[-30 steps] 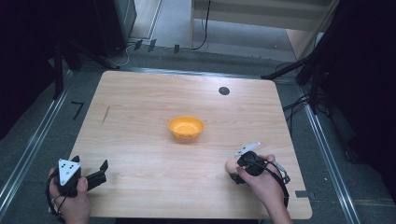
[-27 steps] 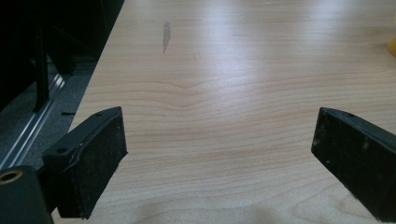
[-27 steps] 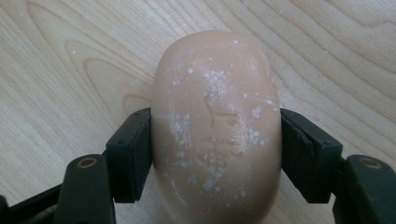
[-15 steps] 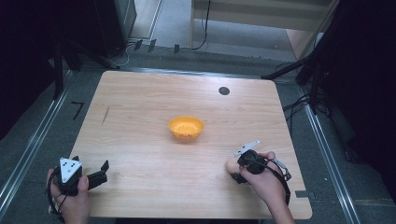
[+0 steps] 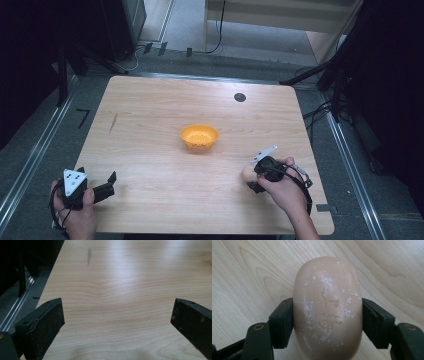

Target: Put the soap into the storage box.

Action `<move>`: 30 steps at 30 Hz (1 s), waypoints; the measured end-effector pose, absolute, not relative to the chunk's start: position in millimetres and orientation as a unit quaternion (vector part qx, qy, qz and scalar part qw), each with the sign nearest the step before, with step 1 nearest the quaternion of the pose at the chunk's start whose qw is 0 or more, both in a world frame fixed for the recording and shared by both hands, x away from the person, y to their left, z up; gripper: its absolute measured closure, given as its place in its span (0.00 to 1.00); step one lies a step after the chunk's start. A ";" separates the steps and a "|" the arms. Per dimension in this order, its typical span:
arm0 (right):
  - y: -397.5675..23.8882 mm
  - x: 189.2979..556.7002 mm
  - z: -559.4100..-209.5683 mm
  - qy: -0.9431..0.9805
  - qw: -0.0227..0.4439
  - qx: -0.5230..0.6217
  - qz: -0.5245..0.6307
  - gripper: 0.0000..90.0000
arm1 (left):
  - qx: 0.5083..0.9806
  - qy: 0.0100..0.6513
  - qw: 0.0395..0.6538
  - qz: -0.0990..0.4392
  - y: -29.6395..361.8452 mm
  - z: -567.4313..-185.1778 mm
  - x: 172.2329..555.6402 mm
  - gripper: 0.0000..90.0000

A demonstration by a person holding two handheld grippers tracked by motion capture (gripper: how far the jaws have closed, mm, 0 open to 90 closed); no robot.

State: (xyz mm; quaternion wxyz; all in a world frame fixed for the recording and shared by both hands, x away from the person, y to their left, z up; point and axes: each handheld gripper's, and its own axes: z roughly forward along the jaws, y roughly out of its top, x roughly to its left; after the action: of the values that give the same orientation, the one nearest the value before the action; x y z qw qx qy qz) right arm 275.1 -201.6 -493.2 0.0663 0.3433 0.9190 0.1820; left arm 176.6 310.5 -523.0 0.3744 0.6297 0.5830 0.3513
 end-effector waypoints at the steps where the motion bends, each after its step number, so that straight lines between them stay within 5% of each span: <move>1: -201.7 275.6 -491.8 0.919 0.067 0.343 0.183 0.37 | 0.630 0.583 0.375 0.351 310.6 -523.0 176.5 0.00; 30: -198.1 295.6 -469.9 0.931 0.070 0.296 0.203 0.37 | 0.626 0.585 0.381 0.346 312.0 -523.0 176.3 0.00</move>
State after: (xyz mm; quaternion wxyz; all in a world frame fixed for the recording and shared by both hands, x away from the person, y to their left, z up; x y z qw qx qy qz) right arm 295.6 -198.1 -469.9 0.0702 0.2957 0.9308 0.2032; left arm 176.3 312.0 -523.0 0.3814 0.6265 0.5852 0.3458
